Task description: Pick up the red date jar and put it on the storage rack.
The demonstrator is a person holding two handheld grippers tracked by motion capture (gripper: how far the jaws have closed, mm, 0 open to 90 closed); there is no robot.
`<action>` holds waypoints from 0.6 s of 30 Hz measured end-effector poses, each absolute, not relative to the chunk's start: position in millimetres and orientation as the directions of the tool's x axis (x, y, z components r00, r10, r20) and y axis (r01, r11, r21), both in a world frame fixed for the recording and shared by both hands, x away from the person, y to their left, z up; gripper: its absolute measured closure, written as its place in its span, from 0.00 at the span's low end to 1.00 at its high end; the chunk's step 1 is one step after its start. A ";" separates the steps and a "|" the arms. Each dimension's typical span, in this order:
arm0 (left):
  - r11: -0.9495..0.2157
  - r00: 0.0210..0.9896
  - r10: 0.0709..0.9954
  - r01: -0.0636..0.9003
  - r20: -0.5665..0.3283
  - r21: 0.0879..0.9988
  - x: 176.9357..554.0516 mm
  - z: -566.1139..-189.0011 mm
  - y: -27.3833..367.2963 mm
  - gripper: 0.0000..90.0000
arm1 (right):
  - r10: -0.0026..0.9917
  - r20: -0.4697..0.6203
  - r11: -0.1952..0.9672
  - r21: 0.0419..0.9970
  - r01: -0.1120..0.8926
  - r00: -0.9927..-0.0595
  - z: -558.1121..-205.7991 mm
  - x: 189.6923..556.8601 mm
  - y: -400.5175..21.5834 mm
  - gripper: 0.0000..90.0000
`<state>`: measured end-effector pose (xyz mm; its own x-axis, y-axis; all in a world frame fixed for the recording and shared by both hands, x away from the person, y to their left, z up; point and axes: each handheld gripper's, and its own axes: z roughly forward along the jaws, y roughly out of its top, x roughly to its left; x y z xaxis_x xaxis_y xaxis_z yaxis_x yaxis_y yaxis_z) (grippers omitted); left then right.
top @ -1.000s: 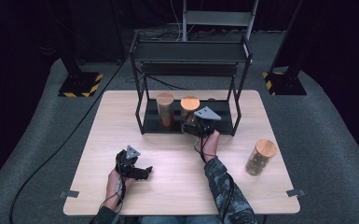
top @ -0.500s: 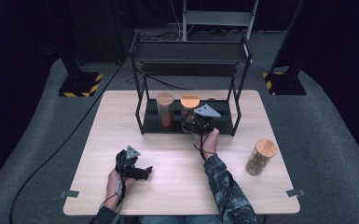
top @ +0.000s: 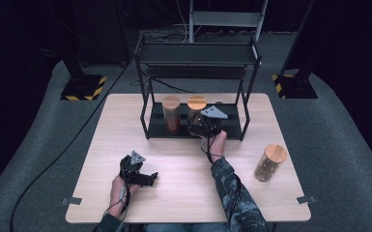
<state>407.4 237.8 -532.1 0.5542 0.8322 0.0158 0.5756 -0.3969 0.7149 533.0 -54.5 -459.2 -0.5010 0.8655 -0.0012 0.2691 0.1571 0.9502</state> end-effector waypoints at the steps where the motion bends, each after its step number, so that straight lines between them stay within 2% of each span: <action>1: -0.398 0.555 0.832 0.575 0.016 0.715 407.4 -532.1 237.9 0.00 | 0.866 0.000 0.157 0.950 0.271 -0.501 -459.4 533.6 -54.5 0.27; 18: -0.397 0.555 0.832 0.576 0.015 0.715 407.3 -532.1 237.8 0.00 | 0.866 0.007 0.162 0.942 0.294 -0.501 -466.7 543.8 -49.0 0.27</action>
